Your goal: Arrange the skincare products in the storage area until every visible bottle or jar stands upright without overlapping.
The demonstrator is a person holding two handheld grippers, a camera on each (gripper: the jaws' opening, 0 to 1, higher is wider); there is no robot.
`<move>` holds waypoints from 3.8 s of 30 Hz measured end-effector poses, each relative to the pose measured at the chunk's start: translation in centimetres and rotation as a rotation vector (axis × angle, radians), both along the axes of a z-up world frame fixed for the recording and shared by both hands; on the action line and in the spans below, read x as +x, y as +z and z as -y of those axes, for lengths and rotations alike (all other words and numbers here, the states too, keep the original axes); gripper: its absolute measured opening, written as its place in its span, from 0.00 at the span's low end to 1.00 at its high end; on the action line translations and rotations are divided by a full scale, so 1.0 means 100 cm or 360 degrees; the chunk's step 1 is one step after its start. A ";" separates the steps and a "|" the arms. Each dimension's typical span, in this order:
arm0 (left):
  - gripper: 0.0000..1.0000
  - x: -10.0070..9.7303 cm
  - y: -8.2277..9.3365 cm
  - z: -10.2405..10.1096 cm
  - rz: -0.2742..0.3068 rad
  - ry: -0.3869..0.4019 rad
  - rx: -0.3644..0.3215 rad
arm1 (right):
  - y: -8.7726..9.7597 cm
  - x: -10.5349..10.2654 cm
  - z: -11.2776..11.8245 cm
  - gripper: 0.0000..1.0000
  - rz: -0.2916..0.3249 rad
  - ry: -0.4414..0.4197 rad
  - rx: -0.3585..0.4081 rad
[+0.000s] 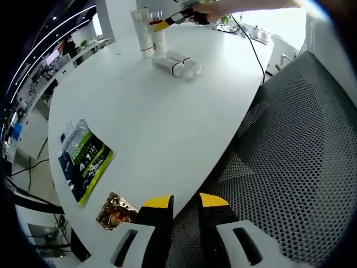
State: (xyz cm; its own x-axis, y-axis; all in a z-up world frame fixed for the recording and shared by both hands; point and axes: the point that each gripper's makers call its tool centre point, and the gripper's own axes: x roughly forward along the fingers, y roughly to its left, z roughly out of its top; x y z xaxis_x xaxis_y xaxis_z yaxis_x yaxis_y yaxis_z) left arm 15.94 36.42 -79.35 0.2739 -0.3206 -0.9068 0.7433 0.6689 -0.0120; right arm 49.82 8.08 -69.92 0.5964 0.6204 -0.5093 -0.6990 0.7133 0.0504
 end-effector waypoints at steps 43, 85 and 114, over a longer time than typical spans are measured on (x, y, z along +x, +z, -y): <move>0.18 0.004 0.005 0.002 0.0072 -0.0019 -0.0018 | -0.097 -0.173 -0.049 0.29 0.0173 0.2157 -0.1759; 0.50 0.052 0.149 0.116 0.0231 0.0639 -0.1735 | 0.079 -0.260 -0.142 0.18 -0.0277 0.0453 0.0472; 0.23 0.020 0.170 0.142 -0.0136 0.0357 -0.2012 | 0.101 -0.302 -0.179 0.18 -0.0690 0.0568 0.1026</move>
State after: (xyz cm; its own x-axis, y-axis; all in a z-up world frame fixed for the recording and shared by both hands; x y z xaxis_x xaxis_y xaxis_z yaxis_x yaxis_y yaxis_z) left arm 17.94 22.25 -62.39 0.3894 -0.9207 -0.0253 0.5821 0.2673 -0.7680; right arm 19.65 26.01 -59.84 0.1439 0.9810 -0.1304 -0.7015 0.1941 0.6857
